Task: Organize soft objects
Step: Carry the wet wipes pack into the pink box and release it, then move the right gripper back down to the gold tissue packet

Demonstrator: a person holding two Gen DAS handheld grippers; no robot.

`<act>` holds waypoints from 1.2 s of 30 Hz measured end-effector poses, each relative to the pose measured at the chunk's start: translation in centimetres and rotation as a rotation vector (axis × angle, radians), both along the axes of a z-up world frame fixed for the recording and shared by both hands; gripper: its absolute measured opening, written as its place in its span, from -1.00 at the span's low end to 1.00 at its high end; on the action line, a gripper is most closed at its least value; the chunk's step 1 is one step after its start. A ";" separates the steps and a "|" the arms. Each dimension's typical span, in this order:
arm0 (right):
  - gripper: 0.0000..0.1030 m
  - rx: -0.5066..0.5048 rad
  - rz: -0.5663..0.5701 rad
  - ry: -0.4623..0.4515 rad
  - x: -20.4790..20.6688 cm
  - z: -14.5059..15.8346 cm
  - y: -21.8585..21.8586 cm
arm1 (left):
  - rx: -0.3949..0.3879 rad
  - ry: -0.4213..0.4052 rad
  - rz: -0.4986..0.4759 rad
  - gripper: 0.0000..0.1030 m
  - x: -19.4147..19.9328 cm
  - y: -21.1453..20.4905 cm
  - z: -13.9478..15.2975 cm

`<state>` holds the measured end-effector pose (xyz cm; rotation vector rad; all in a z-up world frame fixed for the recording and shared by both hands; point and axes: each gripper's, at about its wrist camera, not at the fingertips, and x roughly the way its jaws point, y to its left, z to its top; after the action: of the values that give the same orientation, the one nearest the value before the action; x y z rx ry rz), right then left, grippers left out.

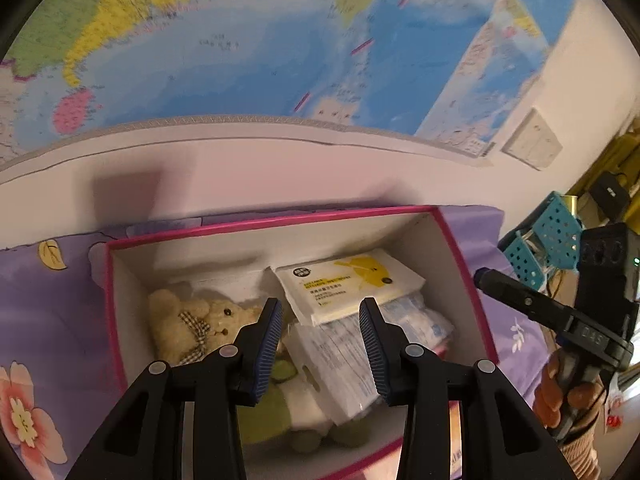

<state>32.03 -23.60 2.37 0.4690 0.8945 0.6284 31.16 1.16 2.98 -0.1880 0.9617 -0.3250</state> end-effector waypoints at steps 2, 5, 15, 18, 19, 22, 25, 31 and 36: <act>-0.46 0.000 0.010 -0.009 -0.6 0.2 0.1 | -0.019 -0.029 -0.009 -0.20 -1.3 0.0 0.9; -0.43 0.011 0.030 -0.018 -1.5 0.6 0.0 | -0.057 -0.079 -0.022 -0.16 -3.5 0.3 2.4; -0.38 0.074 0.122 -0.100 -7.3 3.4 -0.5 | -0.106 -0.248 -0.066 -0.04 -13.5 0.2 5.5; -0.34 0.076 0.144 -0.115 -9.1 4.0 -0.6 | -0.103 -0.278 -0.078 -0.02 -16.0 0.4 5.3; -0.34 0.076 0.158 -0.120 -9.8 4.1 -0.6 | -0.101 -0.281 -0.082 -0.01 -16.8 0.3 5.1; -0.34 0.074 0.183 -0.126 -11.6 4.4 -0.8 | -0.089 -0.282 -0.100 -0.01 -19.2 -0.1 4.0; -0.34 0.072 0.206 -0.135 -13.3 4.5 -1.0 | -0.109 -0.260 -0.126 0.01 -21.2 -0.2 2.8; -0.33 0.069 0.237 -0.139 -16.6 4.3 -1.7 | -0.106 -0.219 -0.148 0.02 -24.1 -0.7 0.2; -0.30 0.068 0.254 -0.116 -18.6 3.2 -2.0 | -0.115 -0.154 -0.151 0.02 -25.7 -1.3 -2.6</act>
<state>13.47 -25.60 5.58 0.3789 0.8306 0.9112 5.45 -0.14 0.35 -0.1929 0.8070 -0.5266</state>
